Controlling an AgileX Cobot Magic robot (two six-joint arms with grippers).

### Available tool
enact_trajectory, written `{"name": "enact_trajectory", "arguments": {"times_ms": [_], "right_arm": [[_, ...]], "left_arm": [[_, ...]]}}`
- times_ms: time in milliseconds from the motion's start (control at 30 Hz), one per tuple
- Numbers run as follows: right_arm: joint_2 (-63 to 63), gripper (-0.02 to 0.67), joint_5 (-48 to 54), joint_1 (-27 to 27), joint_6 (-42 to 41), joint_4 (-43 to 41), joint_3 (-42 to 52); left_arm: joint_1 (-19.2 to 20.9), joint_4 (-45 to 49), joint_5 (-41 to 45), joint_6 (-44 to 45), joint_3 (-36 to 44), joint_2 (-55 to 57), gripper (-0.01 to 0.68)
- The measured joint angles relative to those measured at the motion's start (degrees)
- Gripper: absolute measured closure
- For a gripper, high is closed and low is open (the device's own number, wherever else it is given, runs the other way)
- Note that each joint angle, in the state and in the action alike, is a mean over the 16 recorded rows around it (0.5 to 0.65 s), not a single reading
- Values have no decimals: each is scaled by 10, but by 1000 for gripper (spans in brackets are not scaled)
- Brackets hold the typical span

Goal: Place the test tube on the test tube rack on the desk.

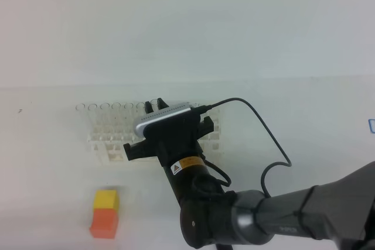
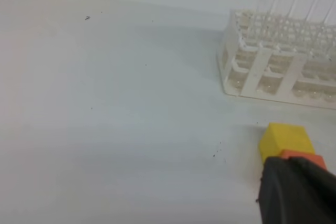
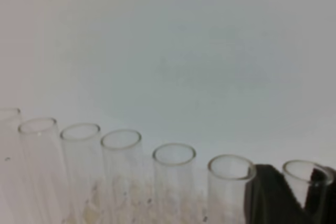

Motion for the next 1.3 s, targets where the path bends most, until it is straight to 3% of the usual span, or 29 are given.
{"name": "enact_trajectory", "arguments": {"times_ms": [333,900,1300], "right_arm": [[-13,509,28,0,-19,1,-1],[-30,405,82,0,-39,23,4],[-127,402,59,-1,-99,39,6]], "left_arm": [[0,0,0,-1,0,0,673],[0,0,0,-2,0,0,673],[0,0,0,-2,0,0,673]]}}
